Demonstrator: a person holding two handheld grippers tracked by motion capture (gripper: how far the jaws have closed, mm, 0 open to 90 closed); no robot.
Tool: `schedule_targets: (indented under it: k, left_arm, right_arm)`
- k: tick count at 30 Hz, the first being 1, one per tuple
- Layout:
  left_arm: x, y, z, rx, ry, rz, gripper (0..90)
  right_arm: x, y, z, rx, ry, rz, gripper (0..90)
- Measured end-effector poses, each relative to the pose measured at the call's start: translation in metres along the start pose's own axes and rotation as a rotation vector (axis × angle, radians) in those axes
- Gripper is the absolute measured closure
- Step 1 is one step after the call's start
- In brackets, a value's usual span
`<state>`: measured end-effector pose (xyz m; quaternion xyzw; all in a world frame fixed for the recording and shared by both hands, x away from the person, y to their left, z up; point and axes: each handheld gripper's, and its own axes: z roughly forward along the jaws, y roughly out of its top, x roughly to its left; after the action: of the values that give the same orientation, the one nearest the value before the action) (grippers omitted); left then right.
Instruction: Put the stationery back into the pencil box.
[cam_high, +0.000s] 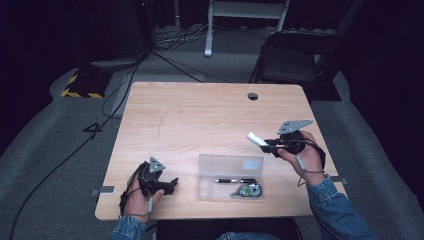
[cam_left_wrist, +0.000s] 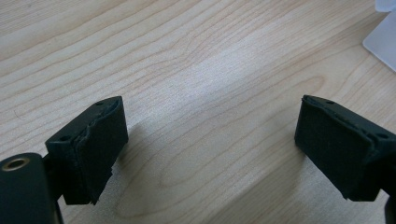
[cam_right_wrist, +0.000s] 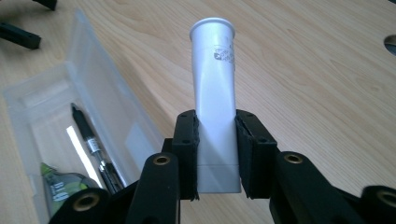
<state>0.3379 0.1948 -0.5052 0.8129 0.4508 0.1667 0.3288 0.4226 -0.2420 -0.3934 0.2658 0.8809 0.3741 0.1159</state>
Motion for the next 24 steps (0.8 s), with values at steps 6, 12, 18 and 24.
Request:
schedule_targets:
  k: [6,12,18,24]
  left_arm:
    - [0.000,0.000,0.000,0.000,0.000,0.001,9.9]
    - [0.000,0.000,0.000,0.000,0.000,0.001,9.9]
    - [0.000,0.000,0.000,0.000,0.000,0.000,9.9]
    - [0.000,0.000,0.000,0.000,0.000,0.001,9.8]
  right_arm:
    - [0.013,0.005,0.002,0.000,0.055,-0.038,71.8]
    - [0.023,0.009,0.007,0.006,0.102,-0.071,71.8]
    - [0.035,0.012,0.011,0.016,0.151,-0.112,71.7]
    - [0.048,0.015,0.018,0.038,0.209,-0.158,71.7]
